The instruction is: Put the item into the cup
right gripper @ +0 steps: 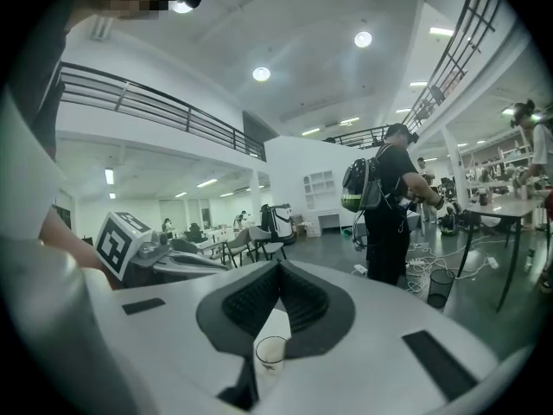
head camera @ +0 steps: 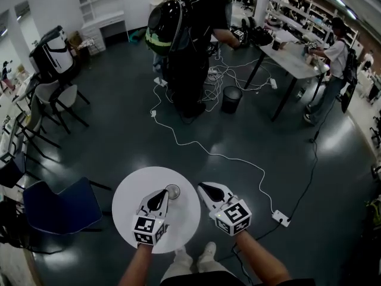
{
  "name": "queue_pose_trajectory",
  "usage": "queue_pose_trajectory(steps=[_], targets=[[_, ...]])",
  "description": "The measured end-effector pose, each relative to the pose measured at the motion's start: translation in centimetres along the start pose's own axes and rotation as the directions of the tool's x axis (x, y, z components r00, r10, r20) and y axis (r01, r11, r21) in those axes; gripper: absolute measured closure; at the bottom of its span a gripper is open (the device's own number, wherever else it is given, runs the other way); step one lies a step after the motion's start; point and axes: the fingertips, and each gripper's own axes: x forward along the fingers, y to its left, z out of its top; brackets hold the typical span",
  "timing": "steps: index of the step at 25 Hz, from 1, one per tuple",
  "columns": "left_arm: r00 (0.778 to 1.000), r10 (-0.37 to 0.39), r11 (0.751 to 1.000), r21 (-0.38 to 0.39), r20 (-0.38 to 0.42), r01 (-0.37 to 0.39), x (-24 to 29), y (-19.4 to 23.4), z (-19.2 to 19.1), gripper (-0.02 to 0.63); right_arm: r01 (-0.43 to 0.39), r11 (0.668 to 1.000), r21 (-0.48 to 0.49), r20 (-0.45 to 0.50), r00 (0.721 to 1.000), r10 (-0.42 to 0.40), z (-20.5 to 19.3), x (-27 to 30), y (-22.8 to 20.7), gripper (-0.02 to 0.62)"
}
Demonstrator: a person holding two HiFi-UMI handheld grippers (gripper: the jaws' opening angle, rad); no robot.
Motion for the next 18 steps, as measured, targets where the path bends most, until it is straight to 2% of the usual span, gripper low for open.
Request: queue_pose_trajectory(steps=[6,14,18], targets=[[0.996,0.021,1.000,-0.015,0.089,-0.020,-3.1,-2.4,4.3,0.591,-0.042,0.998,-0.043,0.043,0.998,0.044,3.4,-2.1,1.3,0.580],[0.987,0.043,0.999,0.011,0.152,-0.046,-5.7,-5.3,7.9,0.591,-0.083,0.992,-0.091,0.081,0.993,0.091,6.7,-5.1,3.1,0.580],[0.982,0.053,0.998,0.012,0.182,-0.056,-7.2,-6.7,8.4,0.591,-0.104,0.988,-0.115,0.094,0.989,0.115,7.0,-6.7,4.5,0.580]])
